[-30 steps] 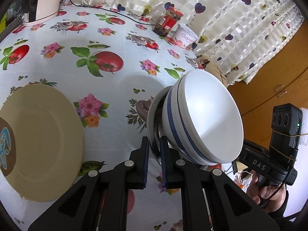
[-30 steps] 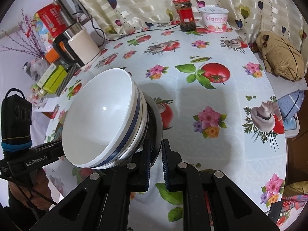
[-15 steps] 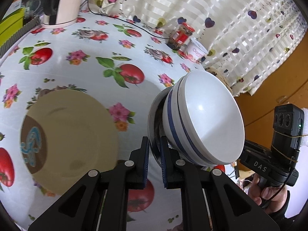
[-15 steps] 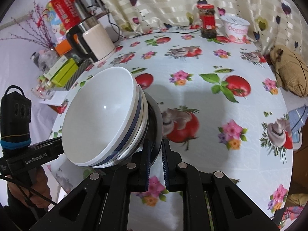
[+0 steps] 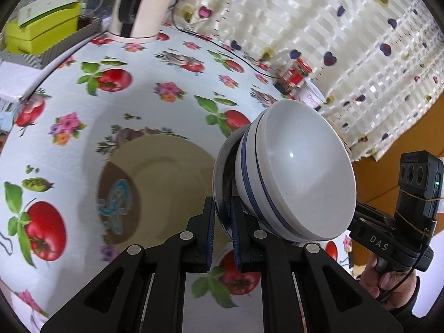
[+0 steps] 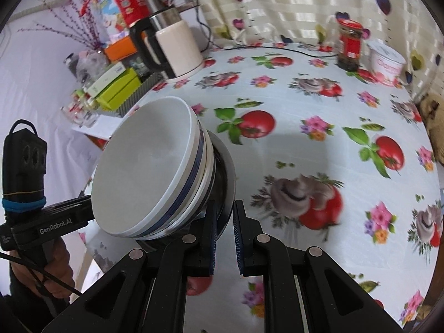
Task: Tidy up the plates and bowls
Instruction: 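Lower the bowl stack onto the beige plates with the left gripper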
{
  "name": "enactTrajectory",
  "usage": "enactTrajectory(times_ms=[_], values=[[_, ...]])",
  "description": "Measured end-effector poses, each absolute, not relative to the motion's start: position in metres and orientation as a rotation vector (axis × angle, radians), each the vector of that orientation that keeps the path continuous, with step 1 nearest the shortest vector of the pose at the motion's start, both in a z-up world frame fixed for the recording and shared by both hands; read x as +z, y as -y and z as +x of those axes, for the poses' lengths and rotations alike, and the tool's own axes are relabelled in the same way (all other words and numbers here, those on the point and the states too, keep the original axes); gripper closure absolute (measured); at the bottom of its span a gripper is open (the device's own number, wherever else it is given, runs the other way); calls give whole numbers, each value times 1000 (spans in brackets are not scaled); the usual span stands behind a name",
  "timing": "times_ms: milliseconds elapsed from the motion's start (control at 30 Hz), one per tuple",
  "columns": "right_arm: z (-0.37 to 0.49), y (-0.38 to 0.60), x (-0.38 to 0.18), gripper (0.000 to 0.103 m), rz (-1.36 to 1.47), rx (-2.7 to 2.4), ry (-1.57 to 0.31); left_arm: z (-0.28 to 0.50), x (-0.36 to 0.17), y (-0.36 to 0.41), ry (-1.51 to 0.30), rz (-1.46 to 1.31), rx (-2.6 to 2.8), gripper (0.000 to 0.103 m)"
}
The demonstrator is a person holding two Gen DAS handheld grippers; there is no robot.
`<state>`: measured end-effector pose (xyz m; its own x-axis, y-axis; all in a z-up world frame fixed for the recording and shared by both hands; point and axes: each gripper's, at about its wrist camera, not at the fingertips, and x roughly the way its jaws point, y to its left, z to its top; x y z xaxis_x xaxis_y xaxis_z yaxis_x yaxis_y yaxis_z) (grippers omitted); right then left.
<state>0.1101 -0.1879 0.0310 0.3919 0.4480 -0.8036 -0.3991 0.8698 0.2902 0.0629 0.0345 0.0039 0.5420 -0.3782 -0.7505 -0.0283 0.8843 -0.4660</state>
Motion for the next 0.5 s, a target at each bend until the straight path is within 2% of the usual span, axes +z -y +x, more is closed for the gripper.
enactTrajectory(times_ms=[500], values=[[123,118,15,91,-16,653,-1084,52,-13,-88,-1007,-511,-90,92]])
